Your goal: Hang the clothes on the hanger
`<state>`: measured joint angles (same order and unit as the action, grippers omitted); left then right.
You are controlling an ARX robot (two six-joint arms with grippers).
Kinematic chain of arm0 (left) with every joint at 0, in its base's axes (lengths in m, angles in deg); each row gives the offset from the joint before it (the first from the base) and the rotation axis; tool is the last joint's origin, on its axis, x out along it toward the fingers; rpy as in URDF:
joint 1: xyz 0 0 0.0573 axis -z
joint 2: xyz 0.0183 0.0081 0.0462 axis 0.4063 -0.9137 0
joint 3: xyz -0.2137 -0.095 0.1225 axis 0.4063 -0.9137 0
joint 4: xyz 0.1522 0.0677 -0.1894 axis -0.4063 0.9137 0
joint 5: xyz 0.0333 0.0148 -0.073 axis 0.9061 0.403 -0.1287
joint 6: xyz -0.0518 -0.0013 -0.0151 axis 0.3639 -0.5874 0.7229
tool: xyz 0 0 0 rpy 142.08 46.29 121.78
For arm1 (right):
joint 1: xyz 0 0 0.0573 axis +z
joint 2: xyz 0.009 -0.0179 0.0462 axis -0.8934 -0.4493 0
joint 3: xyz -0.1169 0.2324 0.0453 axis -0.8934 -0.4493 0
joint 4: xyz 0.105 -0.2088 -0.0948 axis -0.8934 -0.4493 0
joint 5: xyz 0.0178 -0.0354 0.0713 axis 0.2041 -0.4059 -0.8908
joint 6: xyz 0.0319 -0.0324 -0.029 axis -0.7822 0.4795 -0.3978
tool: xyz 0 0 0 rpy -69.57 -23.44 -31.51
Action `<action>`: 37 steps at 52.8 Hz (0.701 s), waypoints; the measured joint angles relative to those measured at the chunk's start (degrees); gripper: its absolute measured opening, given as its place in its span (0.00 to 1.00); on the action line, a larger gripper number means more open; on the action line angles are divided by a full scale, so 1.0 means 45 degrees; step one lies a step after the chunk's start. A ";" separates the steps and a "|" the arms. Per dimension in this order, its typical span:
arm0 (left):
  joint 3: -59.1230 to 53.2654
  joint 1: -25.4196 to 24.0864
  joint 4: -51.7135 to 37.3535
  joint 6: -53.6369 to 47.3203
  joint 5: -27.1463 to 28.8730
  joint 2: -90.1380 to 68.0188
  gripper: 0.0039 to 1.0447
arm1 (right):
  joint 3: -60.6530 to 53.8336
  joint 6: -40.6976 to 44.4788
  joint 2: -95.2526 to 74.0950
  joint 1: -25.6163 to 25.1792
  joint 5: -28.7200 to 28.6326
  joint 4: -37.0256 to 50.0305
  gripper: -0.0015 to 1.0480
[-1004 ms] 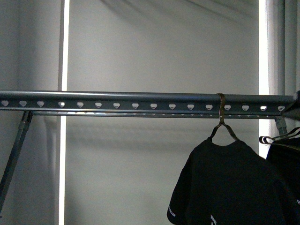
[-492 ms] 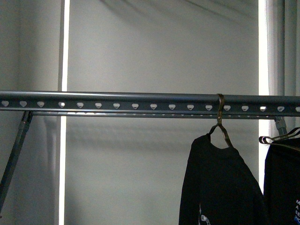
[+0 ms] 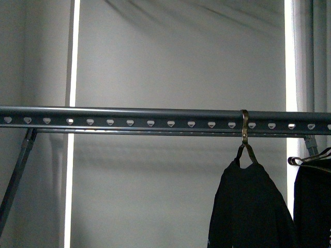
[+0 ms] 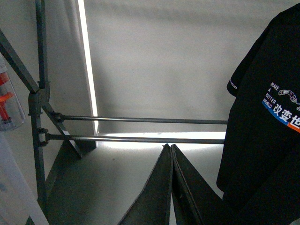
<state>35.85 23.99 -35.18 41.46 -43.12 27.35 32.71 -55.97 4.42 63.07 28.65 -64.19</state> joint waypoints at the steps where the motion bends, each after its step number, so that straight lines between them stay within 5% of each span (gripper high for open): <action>1: 0.0000 0.0000 0.0005 -0.0005 -0.0005 0.0000 0.03 | -0.0039 0.0010 0.0010 0.0000 0.0000 0.0000 0.03; 37: 0.0000 0.0000 0.0019 0.0000 -0.0010 0.0010 0.08 | -0.1418 0.0044 0.1156 0.0000 0.0039 0.0248 0.02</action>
<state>35.85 23.99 -35.09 41.46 -43.17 27.40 26.33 -55.77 9.62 63.07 28.83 -63.07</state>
